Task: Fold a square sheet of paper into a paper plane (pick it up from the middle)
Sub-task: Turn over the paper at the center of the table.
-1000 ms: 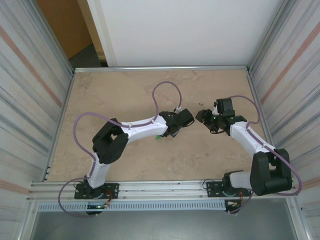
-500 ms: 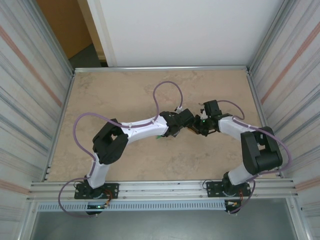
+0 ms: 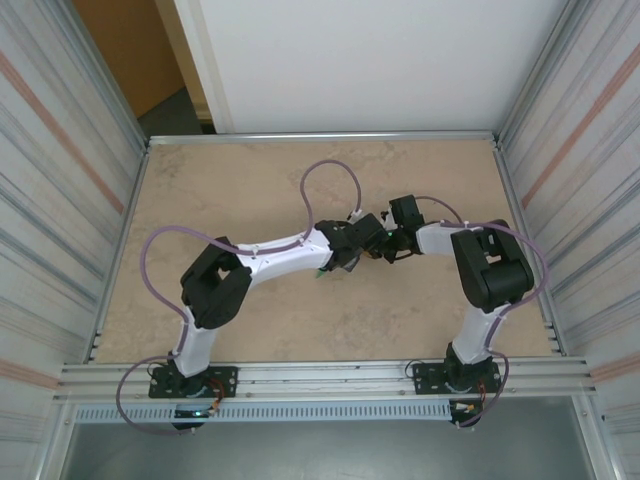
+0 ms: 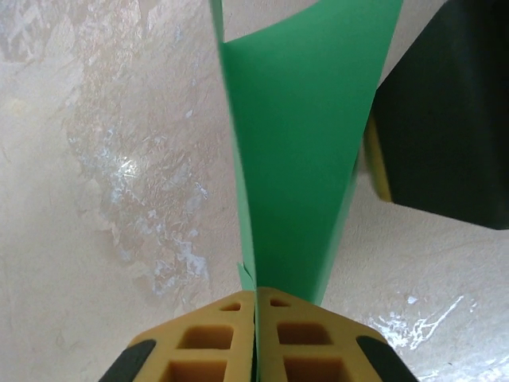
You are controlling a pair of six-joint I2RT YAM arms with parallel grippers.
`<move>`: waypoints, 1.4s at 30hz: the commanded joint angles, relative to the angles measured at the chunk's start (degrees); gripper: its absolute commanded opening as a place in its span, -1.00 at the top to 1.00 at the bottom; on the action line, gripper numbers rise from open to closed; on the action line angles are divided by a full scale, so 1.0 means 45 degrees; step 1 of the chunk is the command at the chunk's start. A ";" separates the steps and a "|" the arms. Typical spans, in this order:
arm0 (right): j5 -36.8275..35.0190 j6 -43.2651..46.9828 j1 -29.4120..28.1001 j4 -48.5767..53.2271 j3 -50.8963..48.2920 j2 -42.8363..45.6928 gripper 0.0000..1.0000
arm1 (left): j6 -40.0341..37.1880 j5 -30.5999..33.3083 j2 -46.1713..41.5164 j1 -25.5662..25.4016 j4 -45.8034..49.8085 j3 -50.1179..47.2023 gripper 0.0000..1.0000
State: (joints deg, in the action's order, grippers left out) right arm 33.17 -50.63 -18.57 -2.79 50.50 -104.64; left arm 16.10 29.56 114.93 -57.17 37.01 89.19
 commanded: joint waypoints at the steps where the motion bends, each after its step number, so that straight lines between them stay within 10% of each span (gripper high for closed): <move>1: 0.0718 -0.0516 -0.0128 -0.1005 0.0340 -0.0412 0.96 | 0.0475 -0.0641 -0.0800 0.0239 -0.0502 -0.0411 0.84; 32: 0.1148 -0.0590 0.0396 -0.1608 -0.0414 -0.0778 0.89 | 0.0231 -0.3268 0.0579 0.0431 -0.1922 -0.0538 0.74; 42: 0.0957 -0.0304 0.0671 -0.1028 -0.0539 -0.0298 0.83 | 0.0616 -0.4512 -0.0128 0.0744 -0.1636 -0.0467 0.30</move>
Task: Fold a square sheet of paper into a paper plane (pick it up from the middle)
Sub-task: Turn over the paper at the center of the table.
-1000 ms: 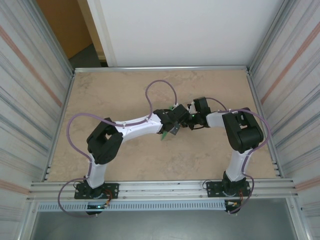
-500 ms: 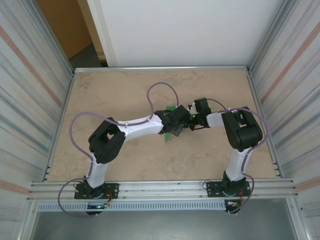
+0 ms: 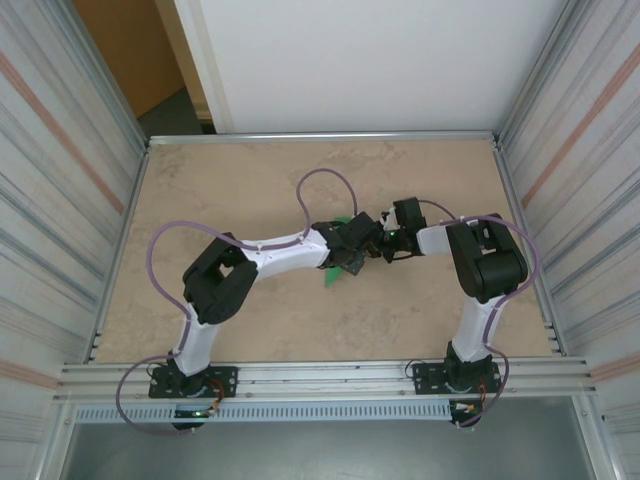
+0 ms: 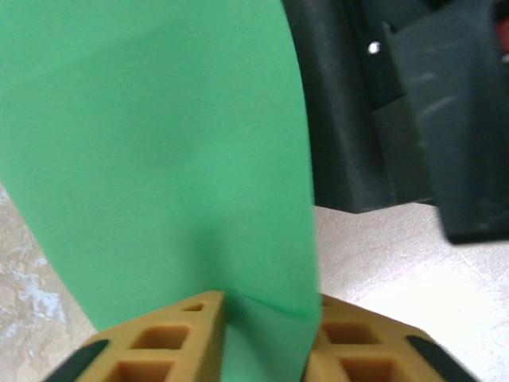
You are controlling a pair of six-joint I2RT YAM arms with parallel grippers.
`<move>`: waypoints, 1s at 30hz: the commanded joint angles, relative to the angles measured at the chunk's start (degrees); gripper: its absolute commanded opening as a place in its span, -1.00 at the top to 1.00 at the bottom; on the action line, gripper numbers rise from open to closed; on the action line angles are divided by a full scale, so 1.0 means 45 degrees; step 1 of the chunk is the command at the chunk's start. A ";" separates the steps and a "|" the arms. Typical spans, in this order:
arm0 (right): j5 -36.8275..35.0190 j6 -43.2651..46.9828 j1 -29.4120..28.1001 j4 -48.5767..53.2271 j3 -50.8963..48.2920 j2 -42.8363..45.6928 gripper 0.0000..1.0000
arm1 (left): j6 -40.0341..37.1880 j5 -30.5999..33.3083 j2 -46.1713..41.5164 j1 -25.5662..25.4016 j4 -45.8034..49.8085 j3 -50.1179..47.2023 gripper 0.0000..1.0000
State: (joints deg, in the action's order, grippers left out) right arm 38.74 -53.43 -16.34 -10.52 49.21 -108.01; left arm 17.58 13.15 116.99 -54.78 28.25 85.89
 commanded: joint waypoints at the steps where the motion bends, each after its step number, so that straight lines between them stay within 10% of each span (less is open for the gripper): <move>1: -0.0328 0.0375 0.0168 0.0796 -0.0231 0.0536 0.82 | 0.0382 -0.1158 -0.0851 0.0258 0.0261 0.0167 0.22; 18: -0.2482 0.2302 0.0286 0.3985 -0.0418 0.4218 0.27 | 0.3879 -0.5998 -0.5374 0.3433 -0.4264 -0.5927 -0.28; 30: -0.5808 0.2908 -0.3356 0.7170 0.1604 0.4713 -0.21 | 0.5259 -0.5318 -0.7775 0.4789 -0.5360 -0.8654 -0.69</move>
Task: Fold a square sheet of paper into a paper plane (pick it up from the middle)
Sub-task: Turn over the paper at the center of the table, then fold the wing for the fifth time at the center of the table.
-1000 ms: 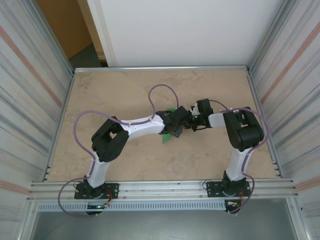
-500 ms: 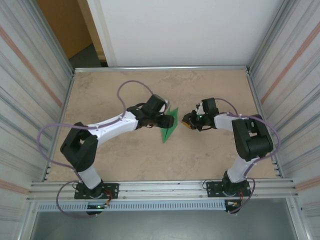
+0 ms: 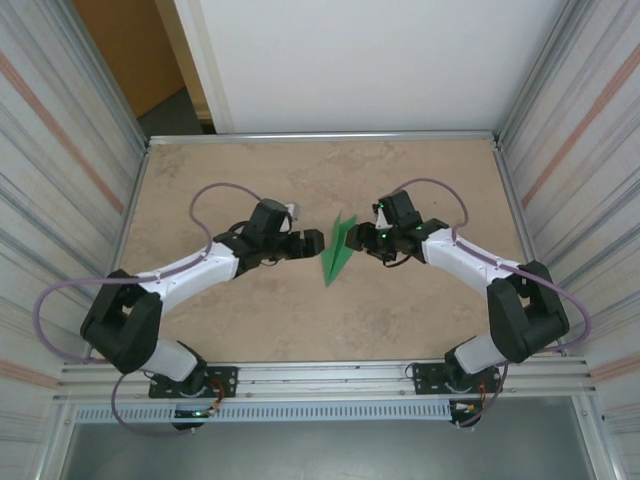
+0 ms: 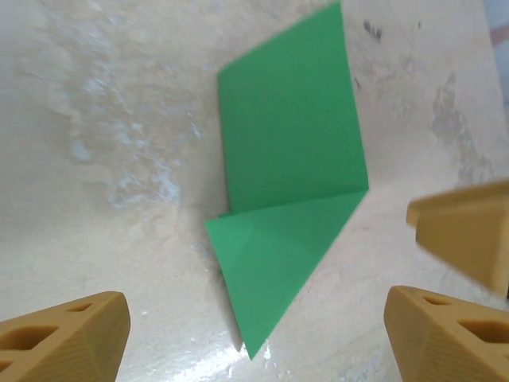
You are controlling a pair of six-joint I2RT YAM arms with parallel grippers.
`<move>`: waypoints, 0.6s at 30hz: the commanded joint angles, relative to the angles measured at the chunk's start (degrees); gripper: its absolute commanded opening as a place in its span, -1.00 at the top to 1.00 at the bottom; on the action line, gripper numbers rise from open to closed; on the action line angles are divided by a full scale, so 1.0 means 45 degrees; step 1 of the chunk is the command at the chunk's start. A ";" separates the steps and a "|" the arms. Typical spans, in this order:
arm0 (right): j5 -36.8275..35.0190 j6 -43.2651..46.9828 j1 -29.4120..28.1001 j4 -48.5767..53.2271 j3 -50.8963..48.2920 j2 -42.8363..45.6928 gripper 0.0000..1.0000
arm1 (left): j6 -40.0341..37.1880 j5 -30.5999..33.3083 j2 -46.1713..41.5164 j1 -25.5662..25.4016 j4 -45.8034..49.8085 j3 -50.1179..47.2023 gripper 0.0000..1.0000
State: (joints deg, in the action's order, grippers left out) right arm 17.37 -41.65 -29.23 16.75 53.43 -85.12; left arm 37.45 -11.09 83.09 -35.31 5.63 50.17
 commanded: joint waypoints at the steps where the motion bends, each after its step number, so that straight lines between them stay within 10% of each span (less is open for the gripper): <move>1: -0.1113 0.0274 -0.0740 0.1218 0.0948 -0.0707 -0.22 | 0.1073 0.0003 -0.0357 0.0613 -0.0546 -0.1018 -0.71; 18: -0.1546 -0.0260 -0.1717 0.1712 0.3949 -0.4411 0.62 | 0.2280 -0.0859 -0.0686 0.1536 -0.1171 -0.2506 -0.78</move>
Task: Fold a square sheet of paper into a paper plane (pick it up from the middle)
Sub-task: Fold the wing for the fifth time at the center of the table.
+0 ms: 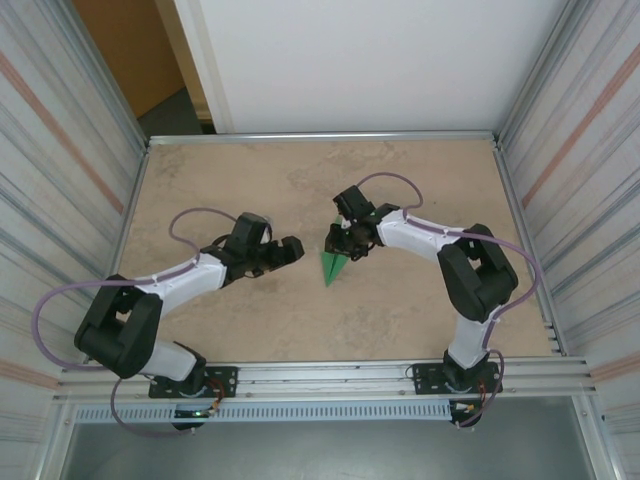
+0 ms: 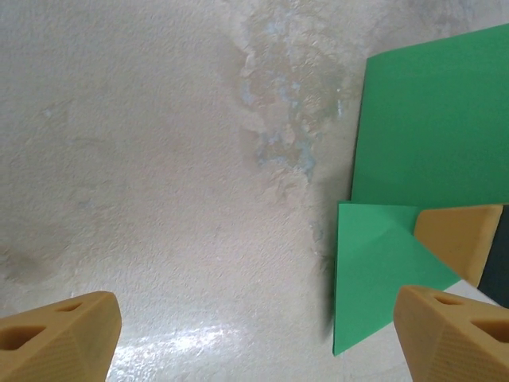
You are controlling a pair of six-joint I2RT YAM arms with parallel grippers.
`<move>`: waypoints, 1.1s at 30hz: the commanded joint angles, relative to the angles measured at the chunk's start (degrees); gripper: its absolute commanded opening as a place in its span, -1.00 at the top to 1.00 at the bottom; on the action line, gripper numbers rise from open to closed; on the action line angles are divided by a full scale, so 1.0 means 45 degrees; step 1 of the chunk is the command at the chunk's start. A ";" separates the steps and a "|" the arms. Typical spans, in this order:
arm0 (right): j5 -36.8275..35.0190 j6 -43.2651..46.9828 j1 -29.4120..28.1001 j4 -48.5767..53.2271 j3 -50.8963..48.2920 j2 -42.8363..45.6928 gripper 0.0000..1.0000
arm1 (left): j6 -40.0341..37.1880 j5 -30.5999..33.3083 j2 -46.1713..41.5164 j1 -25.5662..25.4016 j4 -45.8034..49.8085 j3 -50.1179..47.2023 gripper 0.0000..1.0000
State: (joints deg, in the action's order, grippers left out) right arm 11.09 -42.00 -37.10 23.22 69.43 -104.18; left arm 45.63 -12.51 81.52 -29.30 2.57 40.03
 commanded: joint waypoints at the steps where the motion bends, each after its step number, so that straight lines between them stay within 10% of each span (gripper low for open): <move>1: -0.0077 -0.0179 0.0060 0.0188 0.0399 -0.0157 0.69 | 0.0533 -0.0768 -0.0358 0.0318 -0.0629 -0.0296 -0.78; 19: 0.7981 -0.0915 0.2342 -0.5426 -0.1143 0.0734 0.99 | 0.1431 -0.2560 -0.0004 0.2292 -0.1899 0.0015 -0.72; 33: 0.8758 -0.0386 0.3369 -0.8952 -0.4990 0.0768 1.00 | 0.1870 -0.3301 0.1750 0.1135 -0.2758 0.0279 0.01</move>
State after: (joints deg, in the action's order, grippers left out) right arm 48.53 -46.39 -22.65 -12.75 47.90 -101.03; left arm 53.93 -25.02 86.76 -23.92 -7.27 39.99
